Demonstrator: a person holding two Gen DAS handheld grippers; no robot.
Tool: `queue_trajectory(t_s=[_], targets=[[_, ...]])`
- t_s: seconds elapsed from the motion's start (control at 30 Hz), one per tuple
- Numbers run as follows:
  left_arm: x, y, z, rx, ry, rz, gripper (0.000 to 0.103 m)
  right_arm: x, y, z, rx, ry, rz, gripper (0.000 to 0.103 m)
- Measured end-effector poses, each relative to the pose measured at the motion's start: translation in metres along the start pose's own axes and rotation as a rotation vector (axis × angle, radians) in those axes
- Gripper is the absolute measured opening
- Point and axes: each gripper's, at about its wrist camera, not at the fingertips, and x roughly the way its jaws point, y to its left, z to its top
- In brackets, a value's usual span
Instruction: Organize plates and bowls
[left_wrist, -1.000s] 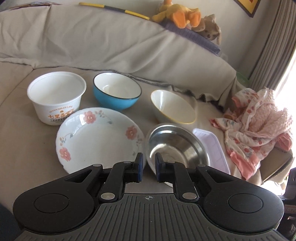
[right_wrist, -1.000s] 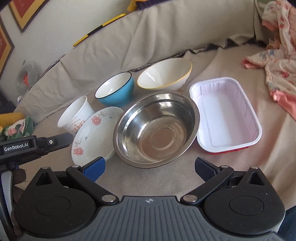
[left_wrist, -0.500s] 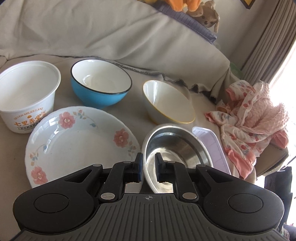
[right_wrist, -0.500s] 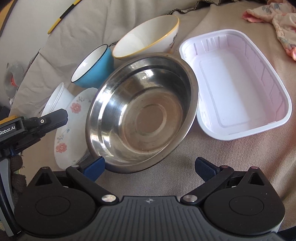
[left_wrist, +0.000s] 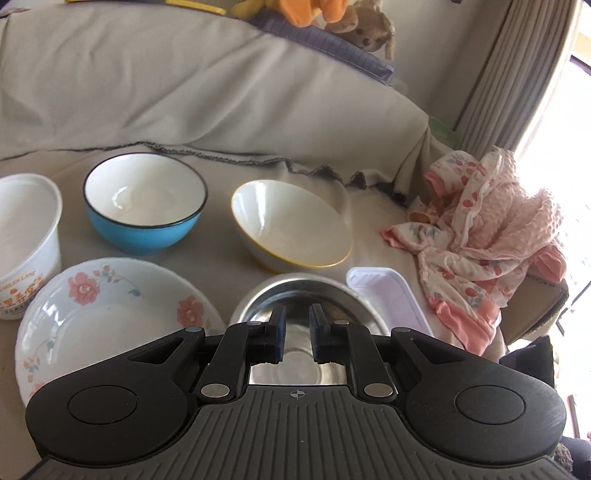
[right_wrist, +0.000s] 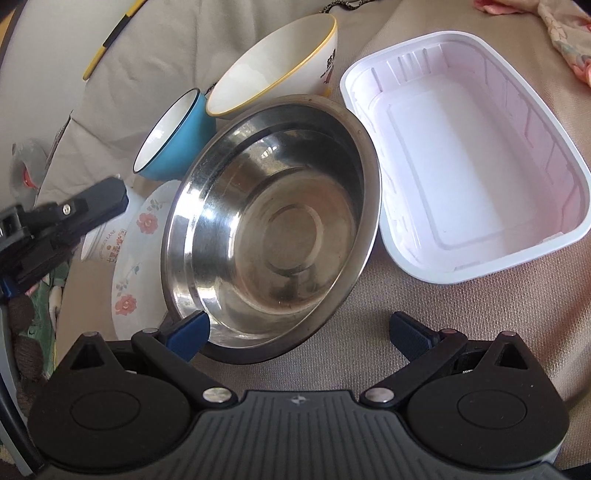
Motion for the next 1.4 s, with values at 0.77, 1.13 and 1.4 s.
queue_trajectory(t_s=[0.77, 1.13, 1.4], targets=[[0.18, -0.071, 0.066, 0.107, 0.456, 0.079, 0.015, -0.099, -0.096, 0.051, -0.062, -0.359, -0.177, 0.041], [0.206, -0.105, 0.065, 0.07, 0.478, -0.056, 0.033, -0.083, -0.115, 0.052, -0.029, -0.323, -0.119, 0.038], [0.211, -0.104, 0.053, -0.004, 0.551, -0.175, 0.027, -0.092, -0.139, 0.06, 0.011, -0.381, -0.287, 0.041]])
